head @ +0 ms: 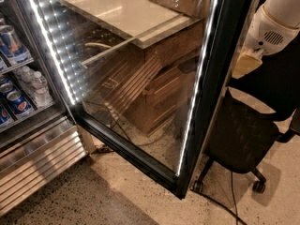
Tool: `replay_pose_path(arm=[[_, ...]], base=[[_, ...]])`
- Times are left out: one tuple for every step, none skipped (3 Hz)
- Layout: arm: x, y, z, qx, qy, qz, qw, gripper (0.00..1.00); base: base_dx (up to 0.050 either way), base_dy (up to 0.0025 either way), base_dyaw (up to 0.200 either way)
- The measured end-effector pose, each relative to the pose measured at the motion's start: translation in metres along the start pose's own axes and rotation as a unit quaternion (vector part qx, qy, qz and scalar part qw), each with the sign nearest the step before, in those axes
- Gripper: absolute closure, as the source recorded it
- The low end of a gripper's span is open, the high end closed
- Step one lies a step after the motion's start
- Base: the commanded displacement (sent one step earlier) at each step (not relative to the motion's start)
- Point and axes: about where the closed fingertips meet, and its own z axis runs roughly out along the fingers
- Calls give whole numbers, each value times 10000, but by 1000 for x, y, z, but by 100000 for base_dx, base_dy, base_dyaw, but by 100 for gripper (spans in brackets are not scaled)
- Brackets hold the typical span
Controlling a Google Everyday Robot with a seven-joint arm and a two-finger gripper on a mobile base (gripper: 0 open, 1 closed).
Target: Close right fridge door
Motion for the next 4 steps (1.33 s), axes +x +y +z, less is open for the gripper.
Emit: replay_pose_path(arm=[[0,0,0,0,0,0,10000,100],[0,0,0,0,0,0,10000,100],[0,0,0,0,0,0,10000,100],[0,0,0,0,0,0,10000,100]], base=[[0,0,19799],[-8,25,19130],[-25,40,18767],[-2,2,18981]])
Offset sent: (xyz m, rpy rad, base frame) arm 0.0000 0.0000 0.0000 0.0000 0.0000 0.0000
